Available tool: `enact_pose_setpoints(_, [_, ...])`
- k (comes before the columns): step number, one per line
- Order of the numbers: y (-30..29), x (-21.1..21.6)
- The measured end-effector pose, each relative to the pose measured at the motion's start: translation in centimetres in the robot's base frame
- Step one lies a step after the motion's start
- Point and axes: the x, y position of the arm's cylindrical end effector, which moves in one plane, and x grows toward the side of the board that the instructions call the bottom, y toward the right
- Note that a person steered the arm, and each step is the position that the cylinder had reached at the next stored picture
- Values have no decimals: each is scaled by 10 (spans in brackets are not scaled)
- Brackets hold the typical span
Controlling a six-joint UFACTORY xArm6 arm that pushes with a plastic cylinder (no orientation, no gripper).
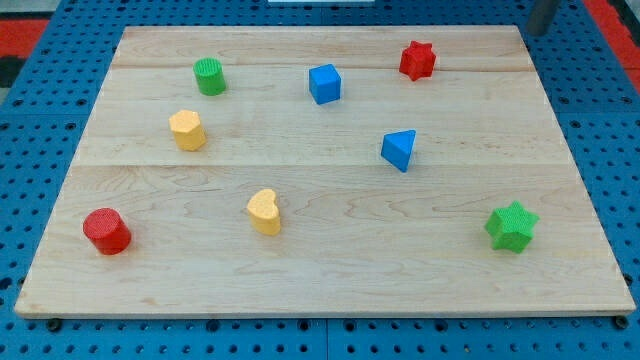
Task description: Push the red star to the center
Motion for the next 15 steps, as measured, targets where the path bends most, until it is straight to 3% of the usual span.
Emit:
enact_pose_setpoints(1, [-63,26])
enact_pose_setpoints(3, [-151,17])
enact_pose_setpoints(5, [-161,51])
enact_pose_setpoints(7, [-120,25])
enact_pose_setpoints(8, [-100,33])
enact_pose_setpoints(10, [-150,111])
enact_pose_setpoints(12, [-149,57])
enact_pose_setpoints(13, [-167,52])
enact_pose_setpoints(15, [-239,123])
